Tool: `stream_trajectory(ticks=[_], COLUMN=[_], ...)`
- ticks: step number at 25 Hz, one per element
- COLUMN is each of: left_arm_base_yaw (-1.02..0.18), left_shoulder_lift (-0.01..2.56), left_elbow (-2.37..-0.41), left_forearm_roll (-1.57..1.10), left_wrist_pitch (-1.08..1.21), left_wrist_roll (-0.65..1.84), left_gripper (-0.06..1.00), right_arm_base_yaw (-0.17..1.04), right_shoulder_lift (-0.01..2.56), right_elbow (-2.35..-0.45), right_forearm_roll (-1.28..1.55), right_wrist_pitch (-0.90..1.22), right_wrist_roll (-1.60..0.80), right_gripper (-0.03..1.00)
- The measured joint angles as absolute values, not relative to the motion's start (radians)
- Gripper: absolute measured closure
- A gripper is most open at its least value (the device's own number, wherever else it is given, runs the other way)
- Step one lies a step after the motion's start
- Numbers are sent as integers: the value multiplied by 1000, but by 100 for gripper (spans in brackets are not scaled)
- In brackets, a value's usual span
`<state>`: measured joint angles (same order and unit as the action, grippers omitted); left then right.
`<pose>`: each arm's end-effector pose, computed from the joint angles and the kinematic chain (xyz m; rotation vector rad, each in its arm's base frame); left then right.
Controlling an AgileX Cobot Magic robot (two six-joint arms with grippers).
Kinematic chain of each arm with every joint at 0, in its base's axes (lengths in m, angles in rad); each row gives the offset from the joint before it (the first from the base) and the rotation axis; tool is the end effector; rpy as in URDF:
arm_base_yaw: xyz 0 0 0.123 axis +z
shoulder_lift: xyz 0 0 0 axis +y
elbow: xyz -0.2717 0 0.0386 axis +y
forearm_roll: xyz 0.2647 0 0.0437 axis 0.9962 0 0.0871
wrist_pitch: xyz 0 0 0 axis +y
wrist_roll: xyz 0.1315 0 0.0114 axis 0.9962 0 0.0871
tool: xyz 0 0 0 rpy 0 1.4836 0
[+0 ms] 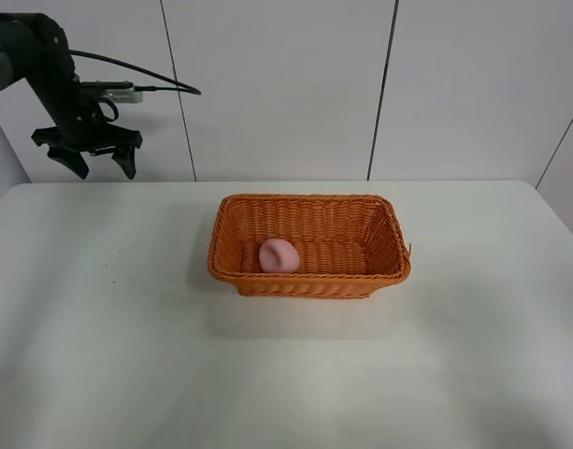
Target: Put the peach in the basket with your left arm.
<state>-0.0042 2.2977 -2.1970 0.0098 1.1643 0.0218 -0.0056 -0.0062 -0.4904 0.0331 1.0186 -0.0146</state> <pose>0.5276 -0.0010 0.1953 0.0386 2.7484 0.0182 0.0596 0.0034 0.2688 -0.0096 2.0052 0.0264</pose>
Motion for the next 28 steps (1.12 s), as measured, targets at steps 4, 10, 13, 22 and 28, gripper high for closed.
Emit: stream_trajectory(ticks=[4, 10, 13, 22, 28], left_arm_base_yaw=[27, 14, 13, 13, 13], left_shoulder_lift=[2298, 2239, 2154, 1744, 1351], left_elbow=[-2158, -2117, -2056, -1584, -1176], left_forearm_roll=[10, 0, 0, 0, 0], left_wrist_pitch=[1166, 1167, 1167, 1167, 1167], left_wrist_roll=[24, 24, 24, 23, 23], left_gripper=[13, 13, 13, 13, 13], right_arm_base_yaw=[-6, -6, -6, -6, -6], right_shoulder_lift=[-6, -6, -6, -6, -6], right_elbow=[-490, -490, -490, -490, -490], right_forearm_roll=[33, 33, 33, 33, 33], right_wrist_pitch=[1019, 1019, 1019, 1019, 1019], right_wrist_roll=[-15, -15, -15, -15, -15], right_gripper=[27, 27, 27, 27, 27])
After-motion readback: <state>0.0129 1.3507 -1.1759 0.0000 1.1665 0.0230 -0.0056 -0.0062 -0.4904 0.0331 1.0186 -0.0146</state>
